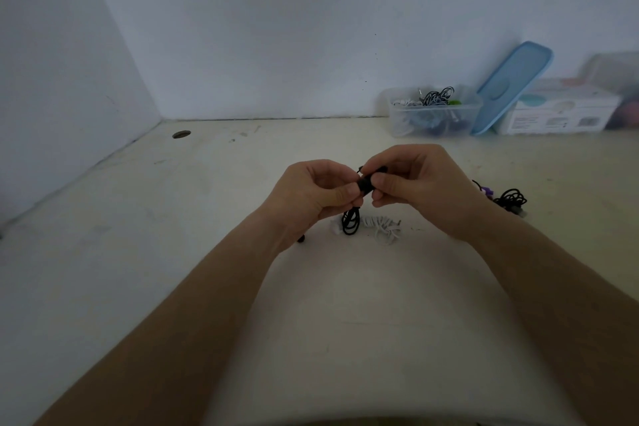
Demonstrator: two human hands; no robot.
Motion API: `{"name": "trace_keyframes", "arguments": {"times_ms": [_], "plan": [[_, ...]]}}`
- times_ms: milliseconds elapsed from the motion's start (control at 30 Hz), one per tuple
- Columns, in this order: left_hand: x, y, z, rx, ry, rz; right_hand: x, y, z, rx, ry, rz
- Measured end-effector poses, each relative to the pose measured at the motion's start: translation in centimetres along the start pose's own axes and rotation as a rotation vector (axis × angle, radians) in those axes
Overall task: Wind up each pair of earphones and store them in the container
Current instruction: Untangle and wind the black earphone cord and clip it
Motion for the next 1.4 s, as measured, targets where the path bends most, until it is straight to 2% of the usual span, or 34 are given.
{"name": "trace_keyframes", "arguments": {"times_ms": [367, 633, 1000, 1167, 1300, 1400], "plan": [[0.0, -0.1, -0.5, 0.054, 0.068, -0.027, 0.0, -0.1, 0.1, 0.008, 0.006, -0.105], [0.0, 0.0, -0.5, 0.091, 0.08, -0.034, 0.0, -0.1, 0.1, 0.027, 0.016, -0.08], [-0.1, -0.1, -1.2, 0.264, 0.168, -0.136, -0.1, -0.1, 0.0, 0.092, 0.074, -0.01], [-0.4, 0.0, -2.0, 0.301, 0.19, -0.131, 0.0, -0.4, 0.7, 0.067, 0.068, -0.053], [-0.5, -0.6, -2.3, 0.479, 0.258, -0.208, 0.6, -0.9, 1.9, 0.167, 0.088, -0.098], [-0.3, -0.4, -2.2, 0.599, 0.192, -0.128, 0.9, -0.7, 2.8, 0.23, 0.098, -0.088]]}}
Point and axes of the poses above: each hand's wrist, its own x-axis towards the middle knuckle, its own y-axis out of the palm, z = x × y, the point moved 4 cm from there along x, towards the middle knuckle, and after that the axes turned 7 degrees about -x, right-handed, at the moved point
